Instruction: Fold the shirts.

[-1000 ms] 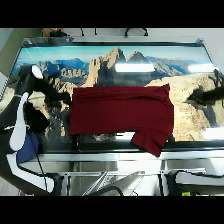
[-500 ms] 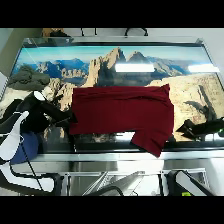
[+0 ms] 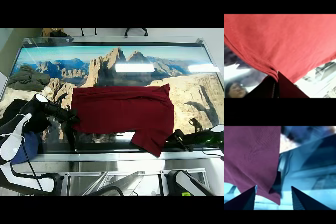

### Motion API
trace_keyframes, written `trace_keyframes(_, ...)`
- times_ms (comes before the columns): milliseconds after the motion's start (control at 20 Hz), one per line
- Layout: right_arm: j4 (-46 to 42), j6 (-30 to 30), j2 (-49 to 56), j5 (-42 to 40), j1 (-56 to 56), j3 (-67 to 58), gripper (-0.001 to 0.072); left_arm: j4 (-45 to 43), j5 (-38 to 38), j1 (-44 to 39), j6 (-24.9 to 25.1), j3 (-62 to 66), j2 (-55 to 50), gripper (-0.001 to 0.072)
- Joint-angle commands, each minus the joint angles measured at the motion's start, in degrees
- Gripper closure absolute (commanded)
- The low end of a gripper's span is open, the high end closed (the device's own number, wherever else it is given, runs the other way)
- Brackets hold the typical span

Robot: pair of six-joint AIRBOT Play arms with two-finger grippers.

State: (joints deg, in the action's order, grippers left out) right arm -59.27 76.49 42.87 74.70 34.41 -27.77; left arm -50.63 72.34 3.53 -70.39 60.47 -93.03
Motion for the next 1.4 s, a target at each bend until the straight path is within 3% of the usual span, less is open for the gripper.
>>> trace_keyframes(0,5.9,-5.5,3.9,-5.4,0.0,4.3,0.0212,0.8,0.0,0.0,0.5,-0.1,0.0,0.0695)
trace_keyframes(200,15.5,-15.8,11.2,-7.5,-0.1,4.7,0.0216,0.7,0.9,0.0,0.5,-0.1,0.0,0.0694)
trace_keyframes(250,17.3,-17.6,12.2,-7.3,-0.1,4.7,0.0274,0.8,1.2,0.0,0.5,-0.1,0.0,0.0694)
trace_keyframes(300,18.3,-19.0,12.5,-6.5,-0.1,4.5,0.0478,0.7,1.2,0.0,0.5,-0.1,0.0,0.0694)
trace_keyframes(450,18.4,-18.9,9.7,-2.6,0.1,1.5,0.0677,0.7,1.5,0.0,0.2,-0.1,0.0,0.0695)
trace_keyframes(550,15.9,-13.4,4.9,-1.9,0.1,-2.0,0.0694,-0.9,2.1,0.0,-2.2,-0.1,0.1,0.0696)
trace_keyframes(700,3.7,-3.4,-1.0,0.2,0.1,-5.1,0.0695,-11.0,4.6,0.0,-7.8,-0.1,0.1,0.0696)
trace_keyframes(850,-5.0,0.9,-3.0,4.5,0.1,-5.0,0.0694,-16.7,7.9,0.0,-9.3,-0.1,0.8,0.0696)
trace_keyframes(1100,-4.7,-0.1,-5.0,3.1,0.0,-5.3,0.0695,-20.8,8.3,2.2,-10.3,-0.1,6.2,0.0696)
trace_keyframes(1350,14.6,-10.3,-2.4,-2.7,-0.8,-11.5,0.0694,-15.9,8.5,5.0,-8.5,2.1,8.4,0.0696)
